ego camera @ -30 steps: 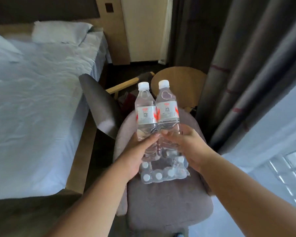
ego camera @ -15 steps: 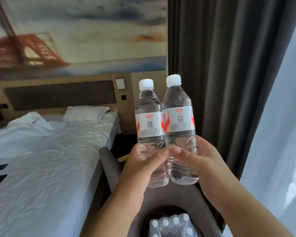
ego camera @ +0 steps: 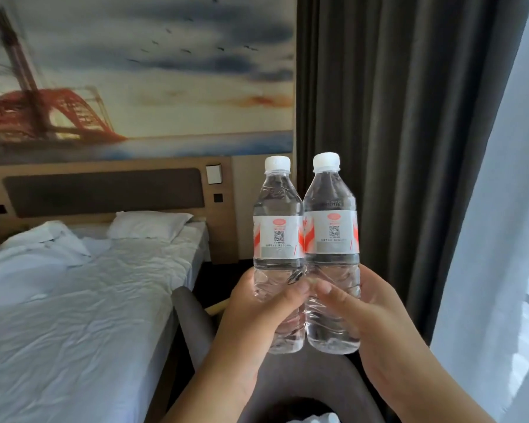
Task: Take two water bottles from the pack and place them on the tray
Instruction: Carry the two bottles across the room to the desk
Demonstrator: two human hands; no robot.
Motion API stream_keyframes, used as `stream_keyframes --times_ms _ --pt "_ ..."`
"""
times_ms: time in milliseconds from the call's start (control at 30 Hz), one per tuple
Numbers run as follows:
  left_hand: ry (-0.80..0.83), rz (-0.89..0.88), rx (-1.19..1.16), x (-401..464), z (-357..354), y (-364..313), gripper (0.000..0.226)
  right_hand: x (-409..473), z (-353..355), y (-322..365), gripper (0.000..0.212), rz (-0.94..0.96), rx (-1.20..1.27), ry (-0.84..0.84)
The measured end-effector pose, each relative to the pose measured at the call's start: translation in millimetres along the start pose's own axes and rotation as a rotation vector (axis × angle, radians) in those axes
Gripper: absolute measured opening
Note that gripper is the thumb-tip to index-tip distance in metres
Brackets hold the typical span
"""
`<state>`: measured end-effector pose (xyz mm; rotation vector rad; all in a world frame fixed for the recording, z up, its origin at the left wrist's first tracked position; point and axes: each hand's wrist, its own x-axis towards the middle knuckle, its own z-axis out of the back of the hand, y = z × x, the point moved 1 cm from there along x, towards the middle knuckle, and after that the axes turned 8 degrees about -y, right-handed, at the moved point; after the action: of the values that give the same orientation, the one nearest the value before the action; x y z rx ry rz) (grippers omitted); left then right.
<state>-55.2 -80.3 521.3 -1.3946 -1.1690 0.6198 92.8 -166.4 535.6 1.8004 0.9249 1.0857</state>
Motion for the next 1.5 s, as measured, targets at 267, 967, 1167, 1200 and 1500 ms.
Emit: stream_keyframes --times_ms 267,967,1167,1200,1500 --pt "0.017 -0.018 -0.004 0.0 33.4 4.3 0.051 -4.5 -31.3 -15.2 0.038 -0.002 -0.016 -0.059" --pt "-0.75 -0.044 0.24 -164.3 141.6 -65.3 0.042 -39.8 -180.5 -67.1 0.046 -0.256 0.204 0.593" --pt "-1.078 -0.099 0.281 -296.6 193.1 -102.5 0.055 -134.5 -282.5 -77.0 0.037 -0.357 0.22 0.909" --pt "-1.129 -0.121 0.286 -320.2 203.0 -111.0 0.052 -153.6 -302.8 -76.0 0.036 -0.364 0.227 0.954" --pt "-1.422 -0.336 0.465 -558.6 300.3 -193.9 0.024 -369.0 -494.7 -61.4 0.052 -0.387 0.315 1.33"
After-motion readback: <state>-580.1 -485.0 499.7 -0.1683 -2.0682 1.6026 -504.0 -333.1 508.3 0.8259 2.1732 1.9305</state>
